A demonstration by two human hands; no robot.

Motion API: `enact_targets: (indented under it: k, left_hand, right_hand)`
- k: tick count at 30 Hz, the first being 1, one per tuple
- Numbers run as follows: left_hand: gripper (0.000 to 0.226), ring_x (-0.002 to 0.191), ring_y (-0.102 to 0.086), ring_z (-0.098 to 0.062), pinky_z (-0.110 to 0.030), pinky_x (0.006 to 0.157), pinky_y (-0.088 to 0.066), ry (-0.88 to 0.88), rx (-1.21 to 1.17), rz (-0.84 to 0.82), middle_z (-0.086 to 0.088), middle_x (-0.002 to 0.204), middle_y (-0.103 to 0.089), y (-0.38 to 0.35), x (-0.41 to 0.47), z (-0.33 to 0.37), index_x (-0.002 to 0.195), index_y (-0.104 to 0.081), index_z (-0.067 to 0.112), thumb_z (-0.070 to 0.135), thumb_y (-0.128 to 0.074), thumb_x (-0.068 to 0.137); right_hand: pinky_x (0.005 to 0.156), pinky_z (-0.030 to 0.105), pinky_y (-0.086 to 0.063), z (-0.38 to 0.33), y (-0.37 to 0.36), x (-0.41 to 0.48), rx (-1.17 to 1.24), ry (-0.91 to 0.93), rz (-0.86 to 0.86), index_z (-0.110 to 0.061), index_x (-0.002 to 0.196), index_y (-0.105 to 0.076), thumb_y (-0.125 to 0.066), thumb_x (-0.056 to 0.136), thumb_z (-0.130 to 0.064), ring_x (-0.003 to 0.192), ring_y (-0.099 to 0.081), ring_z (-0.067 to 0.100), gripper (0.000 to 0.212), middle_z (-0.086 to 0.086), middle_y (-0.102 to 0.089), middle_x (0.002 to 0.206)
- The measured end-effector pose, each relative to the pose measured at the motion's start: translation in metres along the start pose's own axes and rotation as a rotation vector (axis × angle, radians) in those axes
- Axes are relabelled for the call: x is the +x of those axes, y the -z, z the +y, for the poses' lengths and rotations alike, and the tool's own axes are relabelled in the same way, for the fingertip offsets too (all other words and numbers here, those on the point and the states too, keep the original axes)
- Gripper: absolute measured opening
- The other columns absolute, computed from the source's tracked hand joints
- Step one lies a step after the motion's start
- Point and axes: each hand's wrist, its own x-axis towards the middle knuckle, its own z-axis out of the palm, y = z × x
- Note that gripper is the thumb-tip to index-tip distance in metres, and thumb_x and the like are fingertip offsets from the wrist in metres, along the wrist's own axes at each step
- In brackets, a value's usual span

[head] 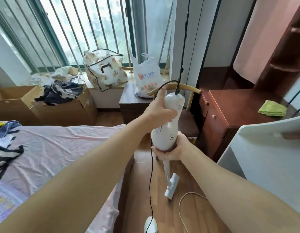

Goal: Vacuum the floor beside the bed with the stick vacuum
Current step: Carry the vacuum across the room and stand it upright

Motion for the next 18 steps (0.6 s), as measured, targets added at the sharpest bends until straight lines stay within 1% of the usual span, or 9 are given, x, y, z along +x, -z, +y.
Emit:
enact_targets:
  k: [2,4,6,8,9,11,13,16,18]
  left_hand:
    - [0.1,0.085,-0.061,-0.014,-0.039,0.085,-0.058,-0.024,0.002,-0.027,0.004,0.096,-0.053,0.007,0.027,-0.002,0.151,-0.007,0.04,0.003,-0.058,0.074]
    - [0.098,0.078,-0.047,0.0,-0.026,0.073,-0.054,-0.054,0.002,-0.071,0.013,0.092,-0.044,0.016,0.06,-0.004,0.153,-0.002,0.036,0.0,-0.058,0.08]
    - [0.1,0.075,-0.036,0.006,-0.013,0.06,-0.051,-0.079,0.005,-0.114,0.01,0.099,-0.039,0.022,0.085,-0.005,0.153,0.0,0.037,-0.003,-0.059,0.082]
    - [0.103,0.072,-0.033,0.008,0.0,0.045,-0.044,-0.106,0.033,-0.159,0.011,0.097,-0.033,0.026,0.107,0.0,0.152,0.002,0.04,-0.006,-0.058,0.082]
    - [0.104,0.072,-0.037,0.005,0.001,0.045,-0.044,-0.12,0.042,-0.184,0.012,0.094,-0.034,0.027,0.12,0.001,0.151,0.003,0.041,-0.007,-0.059,0.082]
    - [0.107,0.073,-0.052,-0.006,-0.013,0.059,-0.053,-0.141,0.044,-0.246,0.009,0.093,-0.047,0.026,0.142,0.003,0.15,0.004,0.045,-0.006,-0.06,0.081]
    - [0.107,0.073,-0.057,-0.012,-0.023,0.065,-0.055,-0.149,0.064,-0.291,0.002,0.092,-0.054,0.025,0.163,0.007,0.15,0.002,0.045,-0.004,-0.062,0.08]
    - [0.101,0.071,-0.057,-0.012,-0.02,0.06,-0.053,-0.168,0.097,-0.348,-0.001,0.095,-0.054,0.021,0.192,0.014,0.15,-0.004,0.041,-0.003,-0.063,0.081]
    - [0.1,0.068,-0.056,-0.01,-0.013,0.053,-0.051,-0.185,0.129,-0.387,-0.001,0.089,-0.053,0.015,0.215,0.021,0.15,-0.005,0.04,-0.004,-0.063,0.081]
  right_hand:
    - [0.06,0.051,-0.061,-0.019,-0.007,0.014,0.018,0.007,0.015,-0.005,0.117,-0.068,-0.063,0.089,-0.044,0.097,-0.059,0.046,0.048,0.025,-0.058,0.123]
    - [0.052,0.05,-0.061,-0.041,-0.017,0.033,0.04,0.032,0.035,-0.007,0.128,-0.067,-0.064,0.087,-0.046,0.1,-0.06,0.045,0.057,0.024,-0.058,0.128]
    - [0.051,0.052,-0.061,-0.059,-0.027,0.043,0.082,0.05,0.051,-0.009,0.13,-0.067,-0.066,0.086,-0.049,0.104,-0.06,0.044,0.06,0.023,-0.059,0.128]
    - [0.053,0.052,-0.062,-0.078,-0.033,0.054,0.135,0.075,0.05,-0.007,0.126,-0.068,-0.068,0.085,-0.049,0.104,-0.06,0.045,0.059,0.023,-0.059,0.127]
    - [0.053,0.051,-0.062,-0.087,-0.036,0.059,0.162,0.092,0.055,-0.006,0.123,-0.068,-0.068,0.085,-0.049,0.101,-0.06,0.045,0.057,0.023,-0.059,0.125]
    - [0.055,0.051,-0.062,-0.105,-0.039,0.068,0.202,0.122,0.049,-0.006,0.116,-0.067,-0.066,0.086,-0.047,0.098,-0.059,0.045,0.051,0.022,-0.058,0.123]
    - [0.056,0.052,-0.062,-0.123,-0.04,0.076,0.229,0.147,0.051,-0.007,0.111,-0.066,-0.065,0.085,-0.047,0.099,-0.059,0.044,0.048,0.02,-0.059,0.126]
    - [0.064,0.053,-0.06,-0.15,-0.04,0.083,0.282,0.177,0.047,-0.006,0.11,-0.065,-0.064,0.085,-0.046,0.102,-0.059,0.044,0.047,0.02,-0.058,0.131]
    - [0.067,0.055,-0.058,-0.168,-0.039,0.087,0.316,0.204,0.056,-0.006,0.112,-0.066,-0.06,0.087,-0.044,0.107,-0.059,0.043,0.046,0.02,-0.058,0.132]
